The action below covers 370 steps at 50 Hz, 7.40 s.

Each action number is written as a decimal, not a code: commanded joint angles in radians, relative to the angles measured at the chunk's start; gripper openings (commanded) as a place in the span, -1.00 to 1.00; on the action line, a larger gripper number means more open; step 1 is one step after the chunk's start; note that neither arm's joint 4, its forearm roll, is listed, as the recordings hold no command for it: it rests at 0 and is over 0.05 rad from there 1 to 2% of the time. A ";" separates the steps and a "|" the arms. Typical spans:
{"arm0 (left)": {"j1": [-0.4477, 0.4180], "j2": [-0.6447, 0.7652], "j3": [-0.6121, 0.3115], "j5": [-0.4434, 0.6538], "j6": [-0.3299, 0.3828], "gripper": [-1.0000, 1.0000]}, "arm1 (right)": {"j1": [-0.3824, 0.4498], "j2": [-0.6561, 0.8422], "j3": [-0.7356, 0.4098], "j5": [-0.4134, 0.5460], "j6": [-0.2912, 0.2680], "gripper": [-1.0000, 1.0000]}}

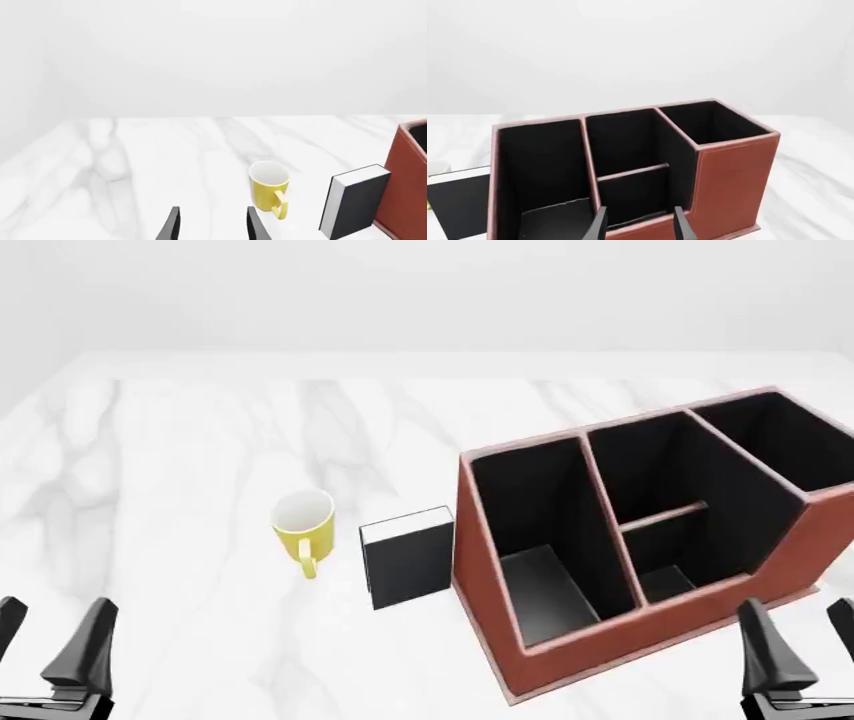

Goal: Pick up the book and place it in the back compartment of the caddy.

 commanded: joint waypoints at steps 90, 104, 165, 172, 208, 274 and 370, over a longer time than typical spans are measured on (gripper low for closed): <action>-0.578 1.545 -1.378 0.564 0.454 1.00 | 0.040 0.007 0.001 0.002 0.020 1.00; -0.598 1.617 -1.278 0.497 0.433 1.00 | 0.039 0.003 0.001 0.008 0.022 1.00; -0.662 1.731 -1.080 0.277 0.394 1.00 | 0.051 0.022 0.000 -0.010 0.026 1.00; -0.628 1.775 -1.070 0.261 0.387 1.00 | 0.053 0.010 0.001 0.001 0.025 1.00; -0.684 1.713 -1.057 0.348 0.252 -1.00 | 0.052 0.005 0.001 0.008 0.026 1.00; -0.901 1.713 -2.073 0.685 0.321 -1.00 | 0.048 0.017 0.000 -0.003 0.018 1.00; -1.048 2.263 -2.080 0.356 0.217 -1.00 | 0.051 0.029 0.001 -0.011 0.028 1.00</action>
